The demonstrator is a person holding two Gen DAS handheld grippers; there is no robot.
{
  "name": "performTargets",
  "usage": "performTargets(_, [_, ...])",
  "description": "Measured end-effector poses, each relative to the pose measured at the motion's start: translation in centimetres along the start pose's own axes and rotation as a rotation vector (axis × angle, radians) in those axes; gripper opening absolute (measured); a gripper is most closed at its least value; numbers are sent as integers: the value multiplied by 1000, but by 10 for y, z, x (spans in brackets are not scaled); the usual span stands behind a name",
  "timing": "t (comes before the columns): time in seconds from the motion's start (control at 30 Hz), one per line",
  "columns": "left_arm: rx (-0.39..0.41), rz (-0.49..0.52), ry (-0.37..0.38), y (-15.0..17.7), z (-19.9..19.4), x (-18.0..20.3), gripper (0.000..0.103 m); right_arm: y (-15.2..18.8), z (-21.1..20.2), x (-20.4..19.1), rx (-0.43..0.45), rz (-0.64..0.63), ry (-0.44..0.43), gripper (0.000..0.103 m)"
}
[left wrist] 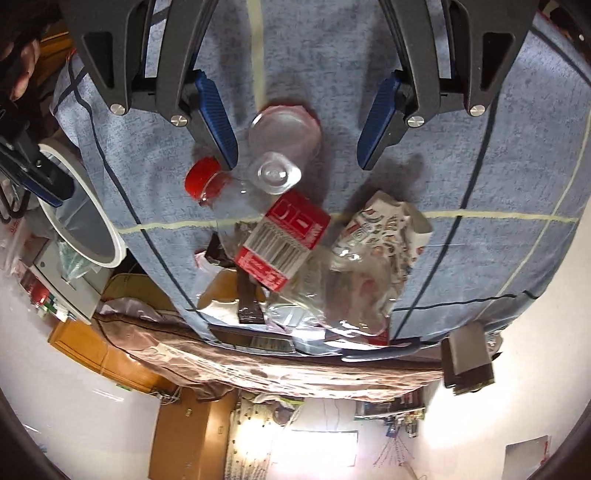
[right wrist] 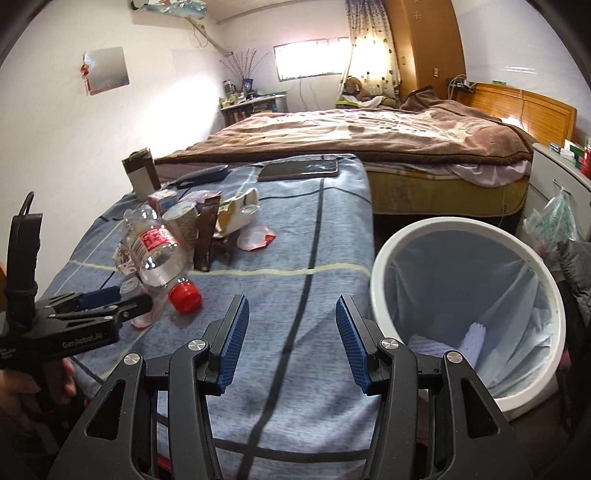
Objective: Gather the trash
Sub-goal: 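Grasp the upside-down clear plastic cup with the left gripper, then grasp the clear plastic bottle with red cap with the right gripper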
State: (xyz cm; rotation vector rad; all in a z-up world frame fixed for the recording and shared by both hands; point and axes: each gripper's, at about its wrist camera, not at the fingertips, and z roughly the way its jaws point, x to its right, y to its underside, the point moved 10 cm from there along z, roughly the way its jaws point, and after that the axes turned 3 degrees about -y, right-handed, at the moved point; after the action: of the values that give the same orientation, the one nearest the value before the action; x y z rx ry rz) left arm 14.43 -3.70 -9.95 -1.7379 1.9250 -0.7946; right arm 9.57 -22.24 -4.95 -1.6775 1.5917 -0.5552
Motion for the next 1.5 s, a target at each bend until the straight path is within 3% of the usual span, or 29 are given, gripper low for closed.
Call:
performTargets(0.23, [-15, -23, 20, -1, 14, -5, 67, -2, 8, -14, -8, -12, 3, 51])
performTargets(0.37, [-16, -31, 32, 2, 14, -14, 47, -3, 15, -21, -17, -11, 0, 51])
performTargets(0.43, [-18, -34, 36, 3, 11, -18, 42, -3, 19, -27, -24, -7, -14, 51])
performTargets(0.7, [-4, -82, 30, 5, 1, -48, 42, -8, 34, -59, -42, -60, -73, 51])
performTargets(0.8, [9, -89, 15, 5, -3, -59, 42, -15, 43, -79, -58, -84, -156, 51])
performTargets(1.0, [15, -106, 7, 2, -7, -76, 42, -25, 63, -118, -103, -176, -253, 62])
performTargets(1.17, [15, -122, 4, -1, -8, -85, 42, -35, 71, -135, -100, -237, -274, 63])
performTargets(1.5, [13, -131, 0, -5, -8, -98, 42, -32, 95, -147, -190, -293, -300, 71])
